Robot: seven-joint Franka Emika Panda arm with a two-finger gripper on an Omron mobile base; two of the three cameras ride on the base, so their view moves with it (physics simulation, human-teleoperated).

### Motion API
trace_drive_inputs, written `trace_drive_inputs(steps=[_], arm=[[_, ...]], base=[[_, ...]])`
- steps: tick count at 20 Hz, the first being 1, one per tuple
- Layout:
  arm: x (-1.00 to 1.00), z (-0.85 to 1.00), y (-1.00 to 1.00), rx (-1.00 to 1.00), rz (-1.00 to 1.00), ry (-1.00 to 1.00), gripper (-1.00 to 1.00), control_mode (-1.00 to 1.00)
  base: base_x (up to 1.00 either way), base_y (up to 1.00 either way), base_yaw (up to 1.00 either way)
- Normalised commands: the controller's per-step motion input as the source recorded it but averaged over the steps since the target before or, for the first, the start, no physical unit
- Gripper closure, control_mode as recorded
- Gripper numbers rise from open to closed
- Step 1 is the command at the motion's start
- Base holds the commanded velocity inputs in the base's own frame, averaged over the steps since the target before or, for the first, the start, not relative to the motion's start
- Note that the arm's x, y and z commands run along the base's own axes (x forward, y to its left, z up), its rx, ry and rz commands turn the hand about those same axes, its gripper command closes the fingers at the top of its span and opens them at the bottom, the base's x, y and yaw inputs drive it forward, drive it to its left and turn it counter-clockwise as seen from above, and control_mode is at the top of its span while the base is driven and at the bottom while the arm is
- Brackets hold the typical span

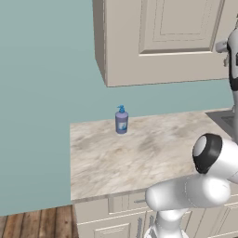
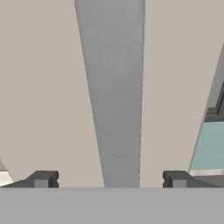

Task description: Pick the sponge and dish brush from the cabinet and place them on the counter.

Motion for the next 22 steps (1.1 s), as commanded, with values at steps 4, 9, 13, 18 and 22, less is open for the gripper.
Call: trace_drive_inputs(steps=[4,9,13,18,22], arm=[[0.37,-0.38,0.06,0.08,0.0,-0.02,1.0,-1.0],[0.28,-0.2,0.05,0.04,0.0,0.0,1.0,-1.0],[0.2,-0.13,0.06,0.02,0.0,0.0,1.0,-1.0],[0.15,-0.07,0.13,0.0,0.0,0.0,1.0,-1.0],[0.0,0.0,0.13,0.0,0.0,0.0,1.0,-1.0]], base=[[0.0,0.0,0.0],[0.0,0.0,0.0],[0.0,0.0,0.0],[0.0,0.0,0.0],[0.0,0.0,0.0]])
